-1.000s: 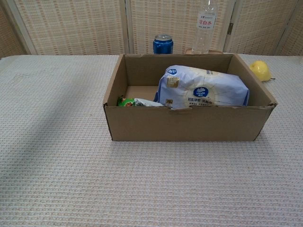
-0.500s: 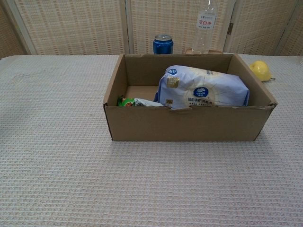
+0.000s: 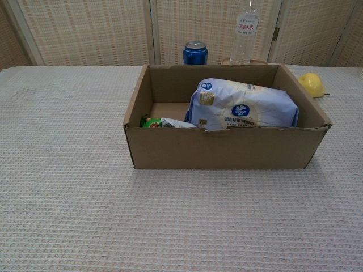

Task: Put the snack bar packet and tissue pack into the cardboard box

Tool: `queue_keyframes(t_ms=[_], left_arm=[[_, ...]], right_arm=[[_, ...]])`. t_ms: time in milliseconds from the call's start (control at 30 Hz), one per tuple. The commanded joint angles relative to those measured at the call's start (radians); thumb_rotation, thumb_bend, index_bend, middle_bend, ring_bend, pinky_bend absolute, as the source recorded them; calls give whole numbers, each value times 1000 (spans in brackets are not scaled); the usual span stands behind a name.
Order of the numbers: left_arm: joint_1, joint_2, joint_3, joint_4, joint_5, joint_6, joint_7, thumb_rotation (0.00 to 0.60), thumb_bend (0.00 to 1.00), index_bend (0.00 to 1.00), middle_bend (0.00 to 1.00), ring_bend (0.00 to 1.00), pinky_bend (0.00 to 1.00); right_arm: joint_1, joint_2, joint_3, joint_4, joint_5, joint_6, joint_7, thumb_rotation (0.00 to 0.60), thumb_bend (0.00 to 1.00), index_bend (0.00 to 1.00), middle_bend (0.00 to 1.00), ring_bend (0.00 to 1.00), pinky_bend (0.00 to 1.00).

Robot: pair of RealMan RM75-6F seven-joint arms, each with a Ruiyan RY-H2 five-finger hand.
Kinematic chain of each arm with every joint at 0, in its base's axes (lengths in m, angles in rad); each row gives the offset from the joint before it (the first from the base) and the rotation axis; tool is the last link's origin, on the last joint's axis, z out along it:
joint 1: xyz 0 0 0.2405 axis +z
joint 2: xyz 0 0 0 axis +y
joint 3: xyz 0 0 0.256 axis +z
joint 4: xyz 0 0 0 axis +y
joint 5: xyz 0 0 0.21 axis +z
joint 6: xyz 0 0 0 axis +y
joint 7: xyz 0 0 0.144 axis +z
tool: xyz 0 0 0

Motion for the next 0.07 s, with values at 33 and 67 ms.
queue_keyframes(t_ms=[33,67], left_arm=[[4,-8,-21,8,-13,-1,-12,600,220,40,130,62,229],[4,-8,-24,8,-12,-3,-11,600,220,40,130,62,228]], right_arm=[[-5,-1,0,0,-5,6,0,600,16,64,42,0,0],[-6,0,0,0,-6,7,1,600,16,64,42,0,0]])
